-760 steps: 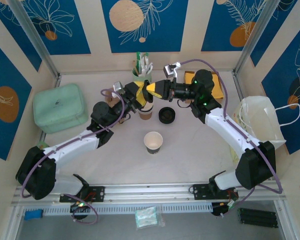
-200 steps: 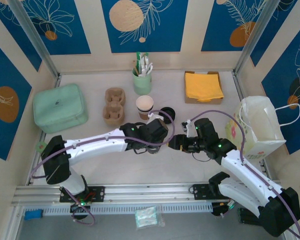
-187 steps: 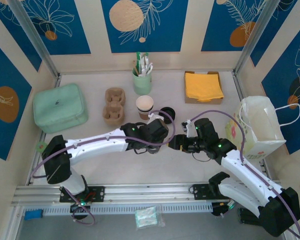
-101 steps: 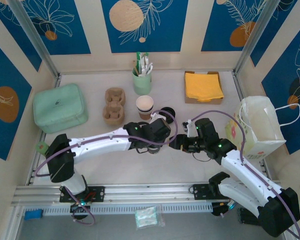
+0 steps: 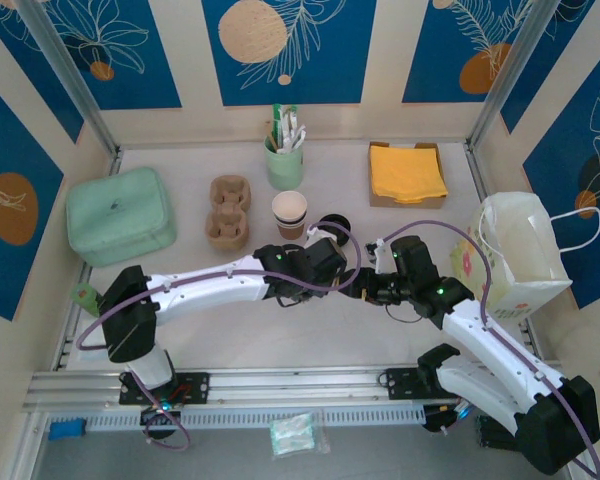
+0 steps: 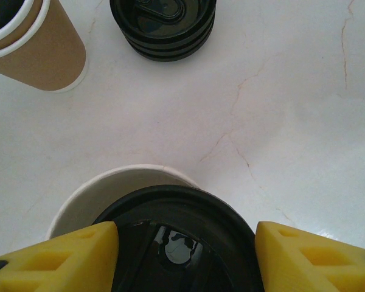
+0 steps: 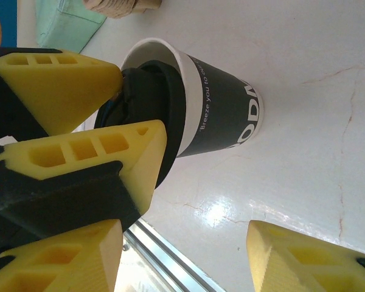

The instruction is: Pack the takeout coffee

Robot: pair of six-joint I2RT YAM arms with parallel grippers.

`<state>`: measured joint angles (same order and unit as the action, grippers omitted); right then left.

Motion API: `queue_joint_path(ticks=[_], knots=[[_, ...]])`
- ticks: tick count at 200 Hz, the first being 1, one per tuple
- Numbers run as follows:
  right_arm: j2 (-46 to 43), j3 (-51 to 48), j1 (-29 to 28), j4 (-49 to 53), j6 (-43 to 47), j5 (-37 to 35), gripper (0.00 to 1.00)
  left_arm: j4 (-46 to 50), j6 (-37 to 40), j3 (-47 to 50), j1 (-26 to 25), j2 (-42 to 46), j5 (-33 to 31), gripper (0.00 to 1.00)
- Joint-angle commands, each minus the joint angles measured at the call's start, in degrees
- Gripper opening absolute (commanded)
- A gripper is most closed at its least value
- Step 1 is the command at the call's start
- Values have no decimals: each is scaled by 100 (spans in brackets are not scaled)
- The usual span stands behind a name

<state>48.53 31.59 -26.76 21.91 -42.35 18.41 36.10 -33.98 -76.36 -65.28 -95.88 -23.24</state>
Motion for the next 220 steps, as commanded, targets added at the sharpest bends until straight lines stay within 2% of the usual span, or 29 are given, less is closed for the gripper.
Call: queue_joint_path(ticks=[1,141,185,220], knots=[[-46,-59,37,-3,88,149,57,260,32,-70,-77,-122,-19,61],[-36,80,52,66,104,232,57,446,78,-533,-58,110,-281,80],[5,268,32,236,139,299,57,529,126,-681,108,495,-347,85],[232,552,-166,491,224,219,56,494,-87,-160,437,1146,-205,89]])
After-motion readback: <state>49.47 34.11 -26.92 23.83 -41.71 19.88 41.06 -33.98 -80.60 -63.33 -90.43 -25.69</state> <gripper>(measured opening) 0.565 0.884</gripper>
